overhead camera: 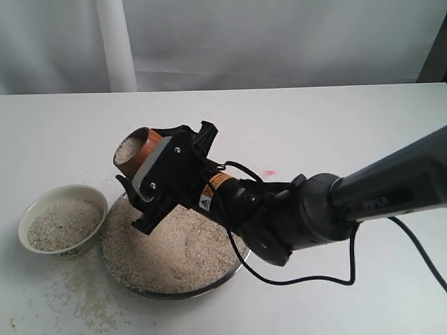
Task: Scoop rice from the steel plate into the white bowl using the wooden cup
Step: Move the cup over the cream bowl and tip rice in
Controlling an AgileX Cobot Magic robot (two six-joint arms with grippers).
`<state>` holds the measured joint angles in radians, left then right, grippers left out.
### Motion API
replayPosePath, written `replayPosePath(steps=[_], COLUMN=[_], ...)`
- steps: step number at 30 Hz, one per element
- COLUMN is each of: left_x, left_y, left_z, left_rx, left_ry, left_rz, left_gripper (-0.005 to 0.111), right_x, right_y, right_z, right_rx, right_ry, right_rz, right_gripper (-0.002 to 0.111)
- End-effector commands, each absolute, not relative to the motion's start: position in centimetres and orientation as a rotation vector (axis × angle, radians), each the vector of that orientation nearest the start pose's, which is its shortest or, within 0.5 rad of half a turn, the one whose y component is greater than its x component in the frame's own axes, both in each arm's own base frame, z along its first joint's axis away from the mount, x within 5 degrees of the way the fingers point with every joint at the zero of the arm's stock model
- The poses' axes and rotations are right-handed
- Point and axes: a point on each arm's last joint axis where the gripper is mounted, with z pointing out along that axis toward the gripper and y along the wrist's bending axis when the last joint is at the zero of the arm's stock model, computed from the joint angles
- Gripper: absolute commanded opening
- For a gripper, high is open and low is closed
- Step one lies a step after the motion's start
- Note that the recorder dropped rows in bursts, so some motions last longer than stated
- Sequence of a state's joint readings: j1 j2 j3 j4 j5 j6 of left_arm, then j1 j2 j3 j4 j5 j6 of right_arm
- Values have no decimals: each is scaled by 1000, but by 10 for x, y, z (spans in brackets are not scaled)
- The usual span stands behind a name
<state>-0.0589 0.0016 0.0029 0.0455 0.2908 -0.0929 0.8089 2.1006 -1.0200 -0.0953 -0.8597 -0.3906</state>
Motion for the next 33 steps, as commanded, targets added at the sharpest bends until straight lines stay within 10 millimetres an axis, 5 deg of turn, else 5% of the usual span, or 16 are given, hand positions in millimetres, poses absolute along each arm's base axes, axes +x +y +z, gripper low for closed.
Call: replayPosePath(steps=[1, 8, 15, 24, 33], left_x=[55, 55, 55, 55, 55], left_y=[-2, -2, -2, -2, -2], left_z=[187, 187, 187, 187, 187], left_rx=[-5, -5, -5, -5, -5], left_ry=[1769, 1769, 1769, 1769, 1769], left_rz=[-80, -80, -80, -80, -80], left_gripper=[0, 0, 0, 0, 0], right_x=[299, 307, 302, 299, 304], right_y=[332, 370, 385, 415, 421], right_z=[163, 198, 209, 193, 177], right_rx=[-1096, -1468, -1584, -1753, -1906], right_ry=[1366, 1378, 1338, 1253, 1103], right_rz=[317, 107, 35, -66, -199], right_gripper=[0, 0, 0, 0, 0])
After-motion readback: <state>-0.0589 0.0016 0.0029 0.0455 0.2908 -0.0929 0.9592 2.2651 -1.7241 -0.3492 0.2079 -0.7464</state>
